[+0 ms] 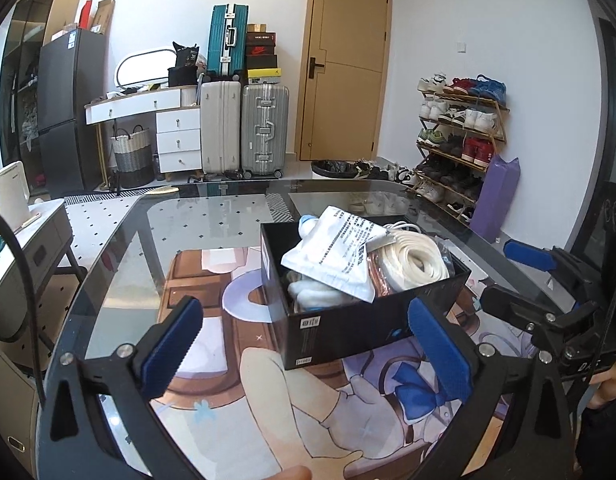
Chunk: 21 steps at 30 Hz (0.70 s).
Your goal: Organize soft objects
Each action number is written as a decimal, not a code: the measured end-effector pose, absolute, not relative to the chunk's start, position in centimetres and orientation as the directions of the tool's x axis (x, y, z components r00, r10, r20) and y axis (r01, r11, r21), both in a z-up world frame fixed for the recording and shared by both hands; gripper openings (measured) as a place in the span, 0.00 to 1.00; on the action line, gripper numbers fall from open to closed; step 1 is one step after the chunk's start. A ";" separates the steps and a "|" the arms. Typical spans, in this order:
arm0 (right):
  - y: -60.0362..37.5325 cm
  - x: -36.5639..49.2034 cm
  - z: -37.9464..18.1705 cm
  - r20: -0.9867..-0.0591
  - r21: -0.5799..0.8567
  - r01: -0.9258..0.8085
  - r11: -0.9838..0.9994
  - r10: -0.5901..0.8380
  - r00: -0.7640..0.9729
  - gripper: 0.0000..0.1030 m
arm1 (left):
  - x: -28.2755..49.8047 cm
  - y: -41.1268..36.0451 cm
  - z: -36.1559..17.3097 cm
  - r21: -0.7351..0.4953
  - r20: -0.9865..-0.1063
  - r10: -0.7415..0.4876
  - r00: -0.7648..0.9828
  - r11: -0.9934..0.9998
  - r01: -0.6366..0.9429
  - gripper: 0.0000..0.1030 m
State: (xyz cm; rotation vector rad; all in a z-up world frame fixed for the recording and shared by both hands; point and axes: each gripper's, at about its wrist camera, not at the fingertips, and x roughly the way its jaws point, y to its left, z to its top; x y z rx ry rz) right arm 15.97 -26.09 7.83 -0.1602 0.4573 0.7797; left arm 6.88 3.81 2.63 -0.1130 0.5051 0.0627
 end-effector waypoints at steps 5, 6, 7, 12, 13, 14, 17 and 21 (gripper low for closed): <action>-26.1 15.3 8.1 -0.445 0.013 -0.713 0.701 0.642 0.624 0.99 | 6.6 3.7 2.0 -0.090 -0.481 0.054 0.875 0.990 -0.110 1.00; -26.1 15.3 8.2 -0.441 0.013 -0.712 0.702 0.643 0.626 0.99 | 6.6 3.7 1.9 -0.089 -0.482 0.055 0.874 0.990 -0.112 1.00; -26.2 15.2 8.2 -0.439 0.015 -0.714 0.700 0.646 0.624 0.99 | 6.5 3.7 1.8 -0.089 -0.484 0.058 0.873 0.989 -0.115 1.00; -26.3 14.9 8.1 -0.427 0.021 -0.717 0.697 0.654 0.624 0.99 | 6.4 3.6 1.3 -0.079 -0.489 0.054 0.871 0.991 -0.106 1.00; -26.3 14.8 8.1 -0.424 0.022 -0.715 0.698 0.655 0.626 0.99 | 6.4 3.5 1.3 -0.075 -0.487 0.053 0.872 0.992 -0.102 1.00; -26.3 14.8 8.1 -0.423 0.024 -0.715 0.699 0.655 0.626 0.99 | 6.5 3.3 1.3 -0.072 -0.486 0.052 0.872 0.992 -0.100 1.00; -26.4 14.8 7.9 -0.427 0.024 -0.716 0.698 0.655 0.624 0.99 | 6.4 2.9 1.3 -0.063 -0.479 0.054 0.876 0.993 -0.096 1.00; -26.4 15.0 7.7 -0.431 0.028 -0.714 0.700 0.653 0.623 0.99 | 6.2 2.7 1.3 -0.053 -0.469 0.061 0.881 0.994 -0.098 1.00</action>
